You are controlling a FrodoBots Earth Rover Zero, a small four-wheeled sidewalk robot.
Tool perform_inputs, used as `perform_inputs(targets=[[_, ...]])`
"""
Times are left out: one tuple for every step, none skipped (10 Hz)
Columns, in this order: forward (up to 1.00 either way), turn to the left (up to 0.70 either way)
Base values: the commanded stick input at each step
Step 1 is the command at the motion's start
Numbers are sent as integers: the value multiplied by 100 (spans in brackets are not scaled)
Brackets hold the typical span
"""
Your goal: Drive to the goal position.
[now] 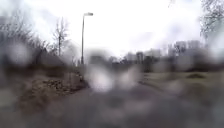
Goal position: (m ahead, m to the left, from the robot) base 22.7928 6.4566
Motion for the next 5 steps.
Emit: perform_inputs(targets=[[100,0],[100,0],[100,0],[100,0],[100,0]])
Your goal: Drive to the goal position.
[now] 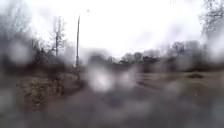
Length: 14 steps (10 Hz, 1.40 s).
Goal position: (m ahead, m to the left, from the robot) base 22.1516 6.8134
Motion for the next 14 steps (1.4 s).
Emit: perform_inputs(targets=[[100,0],[100,0],[100,0],[100,0],[100,0],[100,0],[100,2],[100,36],[100,40],[100,40],[100,40],[100,27],[100,8],[100,0]])
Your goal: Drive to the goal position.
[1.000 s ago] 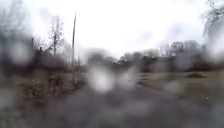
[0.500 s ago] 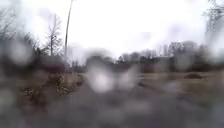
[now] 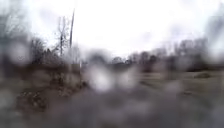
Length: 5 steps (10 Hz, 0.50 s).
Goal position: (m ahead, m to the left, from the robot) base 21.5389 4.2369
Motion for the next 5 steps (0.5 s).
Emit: perform_inputs(targets=[[100,0],[100,0],[100,0],[100,0],[100,0]])
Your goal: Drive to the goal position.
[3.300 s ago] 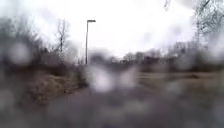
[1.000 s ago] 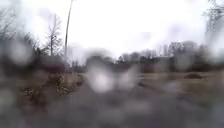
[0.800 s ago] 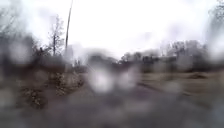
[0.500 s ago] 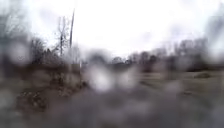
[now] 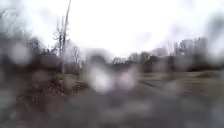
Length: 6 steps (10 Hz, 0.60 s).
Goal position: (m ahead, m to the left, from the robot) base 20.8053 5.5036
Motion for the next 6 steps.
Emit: perform_inputs(targets=[[100,0],[100,0],[100,0],[100,0],[100,0],[100,0]])
